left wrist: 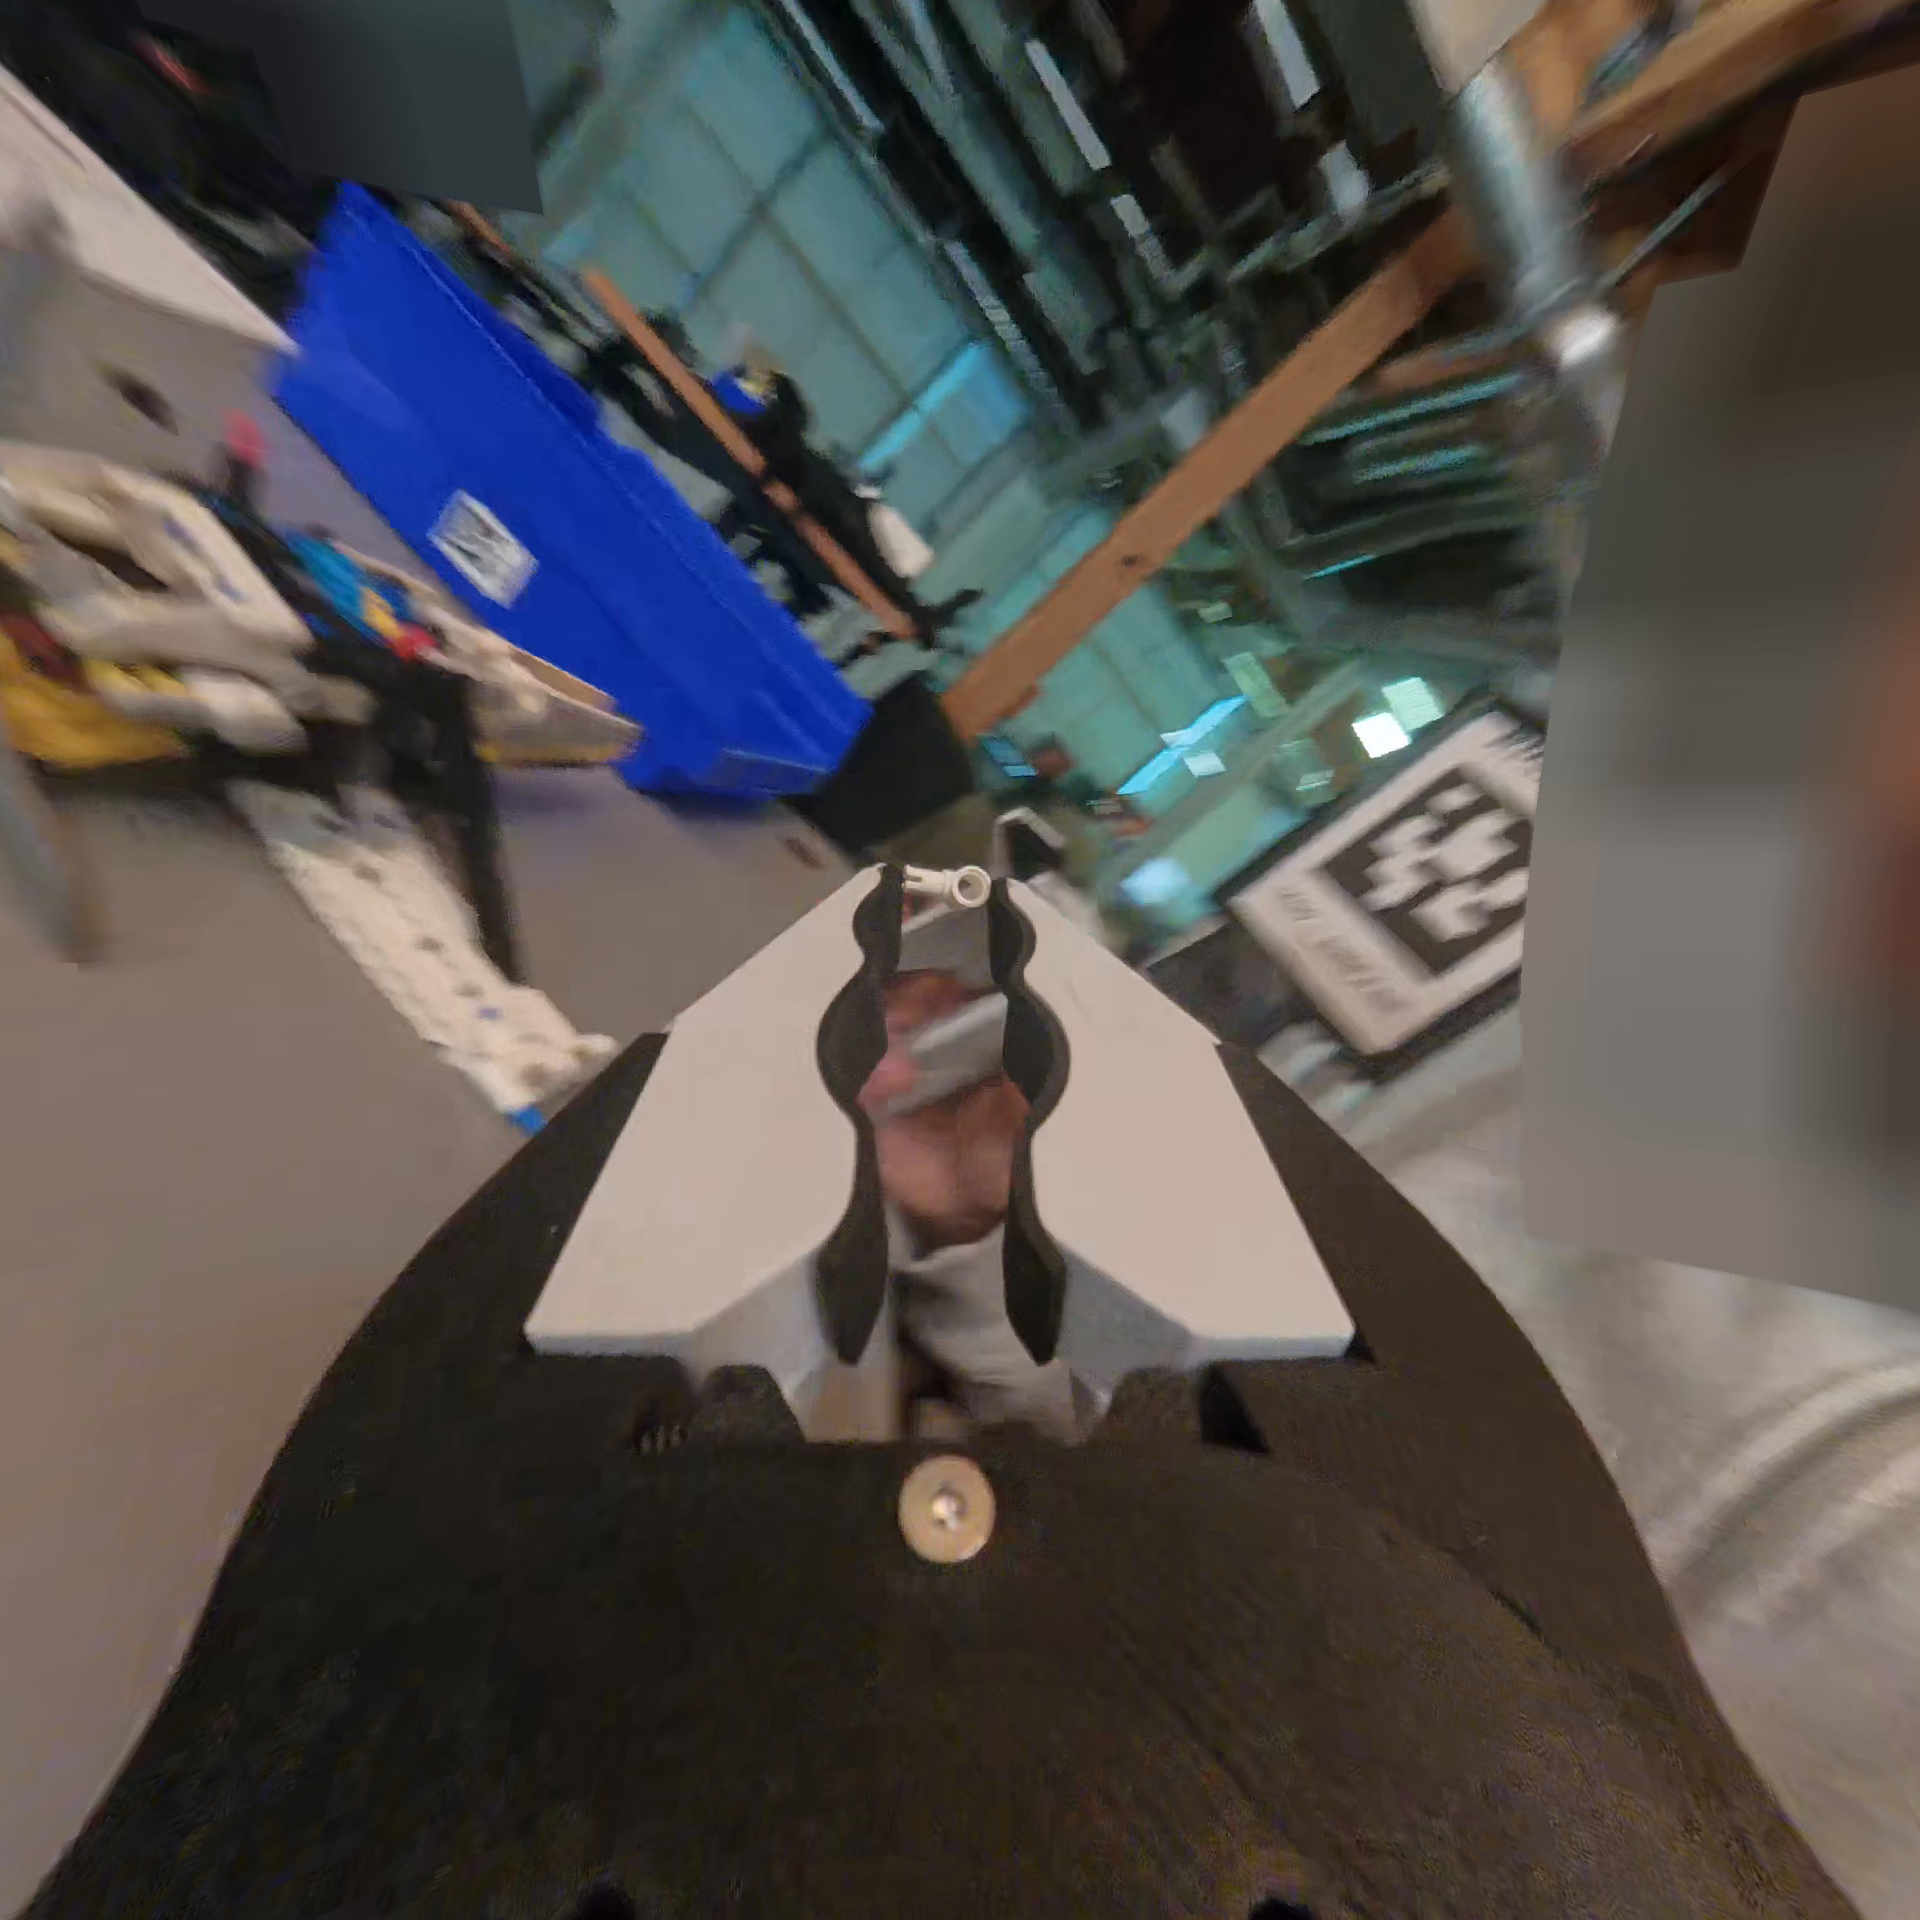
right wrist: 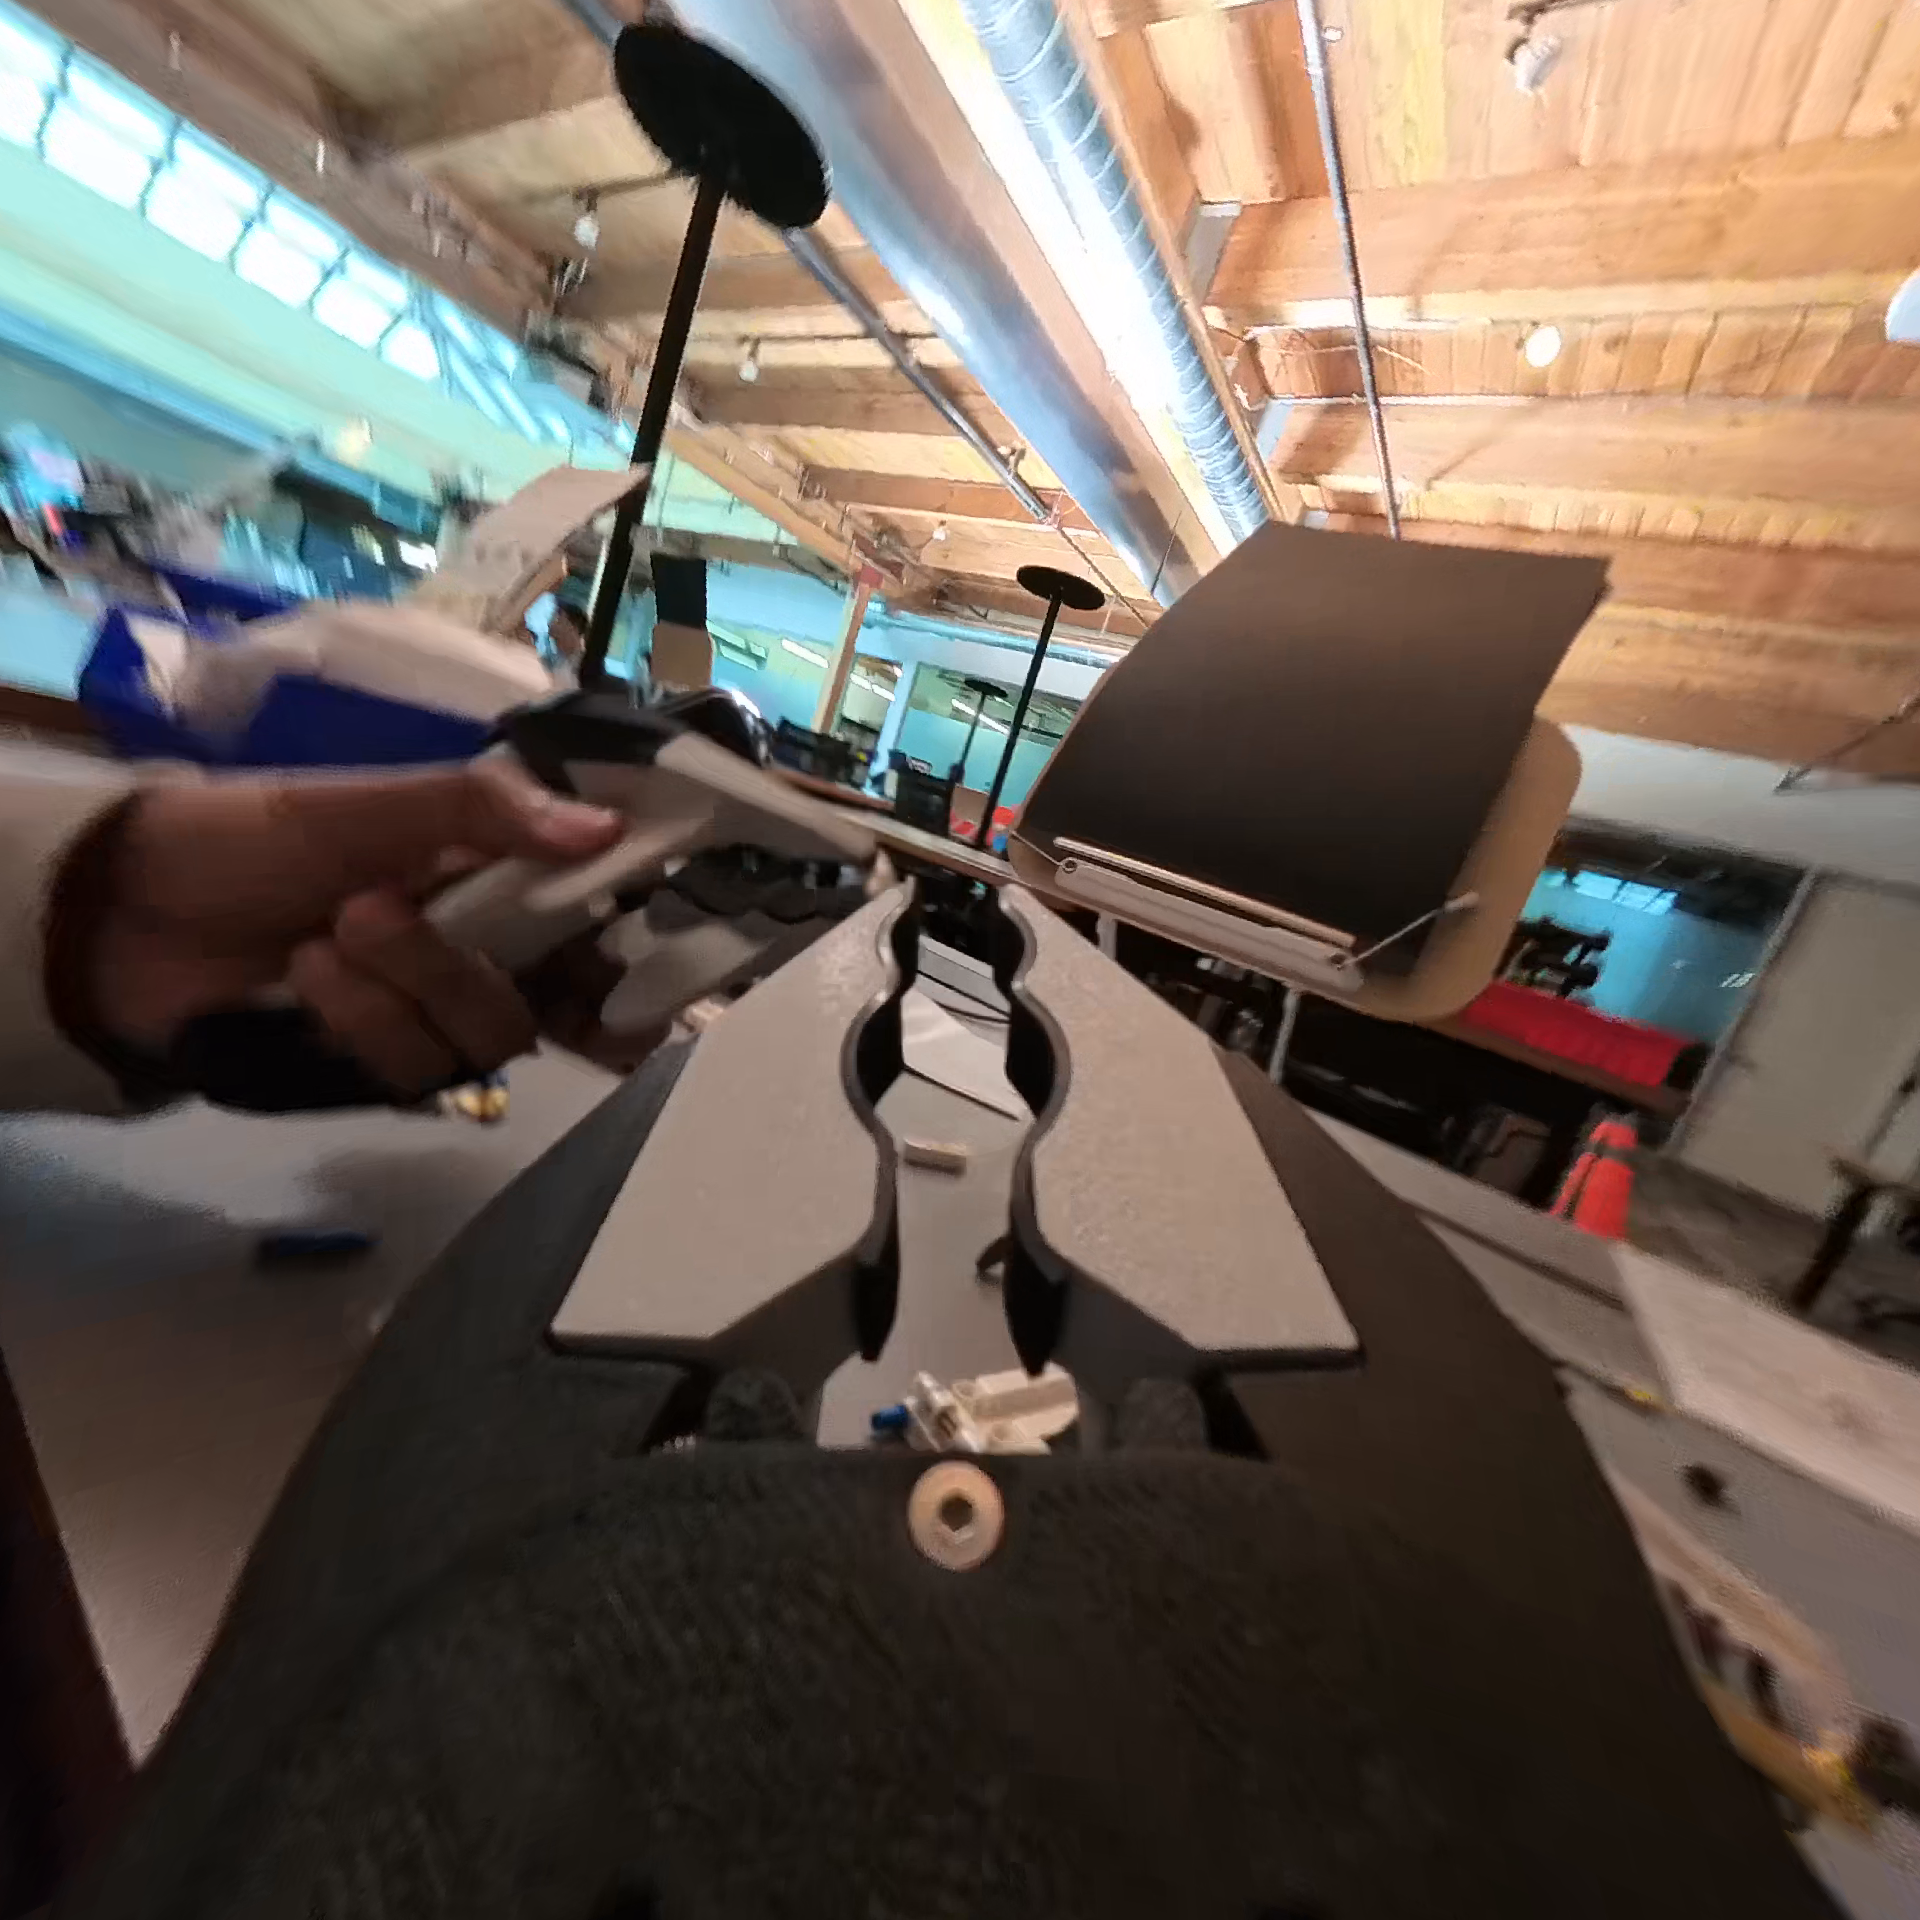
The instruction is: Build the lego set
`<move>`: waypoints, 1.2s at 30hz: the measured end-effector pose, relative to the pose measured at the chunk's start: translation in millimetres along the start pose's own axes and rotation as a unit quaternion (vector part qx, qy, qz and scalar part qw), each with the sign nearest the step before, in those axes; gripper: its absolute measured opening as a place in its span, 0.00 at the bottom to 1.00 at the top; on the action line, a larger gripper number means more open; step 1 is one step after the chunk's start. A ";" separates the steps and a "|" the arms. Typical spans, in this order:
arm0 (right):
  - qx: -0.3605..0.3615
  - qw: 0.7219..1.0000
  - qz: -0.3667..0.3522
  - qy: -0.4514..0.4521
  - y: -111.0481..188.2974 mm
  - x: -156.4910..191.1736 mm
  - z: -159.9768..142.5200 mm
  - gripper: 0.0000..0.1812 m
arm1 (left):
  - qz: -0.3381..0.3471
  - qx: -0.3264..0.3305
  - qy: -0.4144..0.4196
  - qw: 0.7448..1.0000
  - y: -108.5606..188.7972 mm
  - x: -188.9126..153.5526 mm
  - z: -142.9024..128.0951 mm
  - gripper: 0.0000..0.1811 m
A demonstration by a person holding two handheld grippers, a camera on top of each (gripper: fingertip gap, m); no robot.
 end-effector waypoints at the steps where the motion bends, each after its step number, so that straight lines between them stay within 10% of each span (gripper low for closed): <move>1: -0.005 0.999 -0.001 -0.053 -0.6 -5.7 2.0 0.06 | 0.048 0.001 -0.056 0.997 2.9 3.1 1.7 0.08; 7: 0.051 0.940 0.091 -0.324 -14.2 -3.7 -0.6 0.18 | 0.260 0.032 -0.331 0.907 12.2 2.9 10.4 0.08; 15: 0.053 0.861 0.151 -0.483 -18.7 2.1 -12.9 0.12 | 0.324 0.097 -0.500 0.798 -3.2 0.1 -7.1 0.08; 36: 0.109 0.814 0.245 -0.514 -4.1 3.2 -29.2 0.00 | 0.299 0.158 -0.531 0.777 -19.2 4.8 -29.7 0.08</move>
Point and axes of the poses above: each gripper's, where its closed fingertips meet, y back along the fingers, z out of its top, x = y × z across the jaws, the point moved 2 cm from there along y, back along the fingers, and after that the axes turned 6 degrees about x, right-handed, at the moved point
